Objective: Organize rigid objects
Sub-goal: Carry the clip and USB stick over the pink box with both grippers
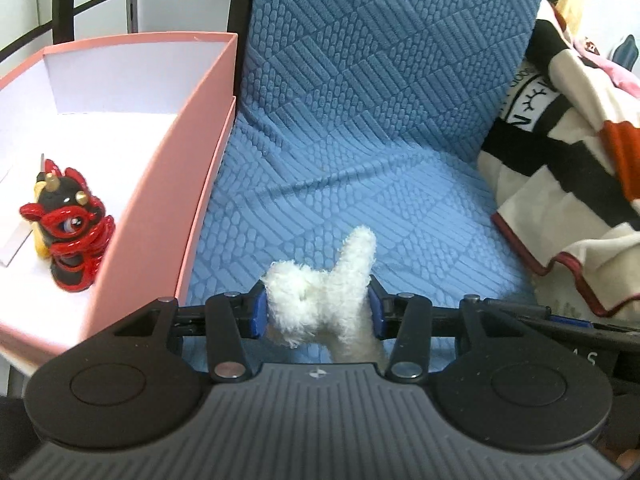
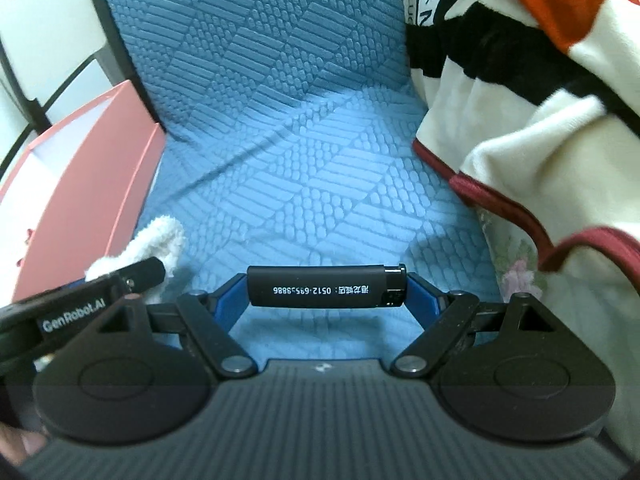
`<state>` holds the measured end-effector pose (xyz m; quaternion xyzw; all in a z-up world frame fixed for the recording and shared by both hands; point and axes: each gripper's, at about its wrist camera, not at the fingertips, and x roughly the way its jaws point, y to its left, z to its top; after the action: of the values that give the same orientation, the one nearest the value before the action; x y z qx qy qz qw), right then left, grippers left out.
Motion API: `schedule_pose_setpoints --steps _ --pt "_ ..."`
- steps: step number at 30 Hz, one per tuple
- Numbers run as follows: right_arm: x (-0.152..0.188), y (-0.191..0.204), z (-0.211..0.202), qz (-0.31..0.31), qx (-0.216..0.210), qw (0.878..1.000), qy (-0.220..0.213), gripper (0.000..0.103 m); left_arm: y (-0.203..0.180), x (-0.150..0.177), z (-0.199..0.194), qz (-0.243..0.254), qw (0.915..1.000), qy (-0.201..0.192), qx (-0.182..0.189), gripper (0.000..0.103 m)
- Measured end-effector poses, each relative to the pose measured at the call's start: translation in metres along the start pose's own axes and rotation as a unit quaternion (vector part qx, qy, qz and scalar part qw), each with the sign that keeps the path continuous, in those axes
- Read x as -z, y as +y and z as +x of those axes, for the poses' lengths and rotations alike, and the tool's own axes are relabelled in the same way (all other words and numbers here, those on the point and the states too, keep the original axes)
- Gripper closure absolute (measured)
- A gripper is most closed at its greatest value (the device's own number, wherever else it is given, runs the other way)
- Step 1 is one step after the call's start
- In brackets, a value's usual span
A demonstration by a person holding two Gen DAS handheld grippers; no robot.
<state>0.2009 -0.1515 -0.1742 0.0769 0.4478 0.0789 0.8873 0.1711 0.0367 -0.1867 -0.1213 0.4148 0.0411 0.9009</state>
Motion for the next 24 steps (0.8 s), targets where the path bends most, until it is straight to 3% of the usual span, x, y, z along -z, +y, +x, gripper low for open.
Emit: schedule_pose_setpoints --steps 11,24 --pt "-0.001 0.024 -0.051 -0.027 -0.025 0.999 -0.012 0.017 0.01 -0.013 -0.057 -0.018 0.9992 -0.008 0.034 0.051" --pt "-0.058 0.082 -0.109 -0.054 -0.065 0.993 -0.082 0.017 0.057 -0.087 -0.11 -0.014 0.9981 -0.048 0.037 0.05"
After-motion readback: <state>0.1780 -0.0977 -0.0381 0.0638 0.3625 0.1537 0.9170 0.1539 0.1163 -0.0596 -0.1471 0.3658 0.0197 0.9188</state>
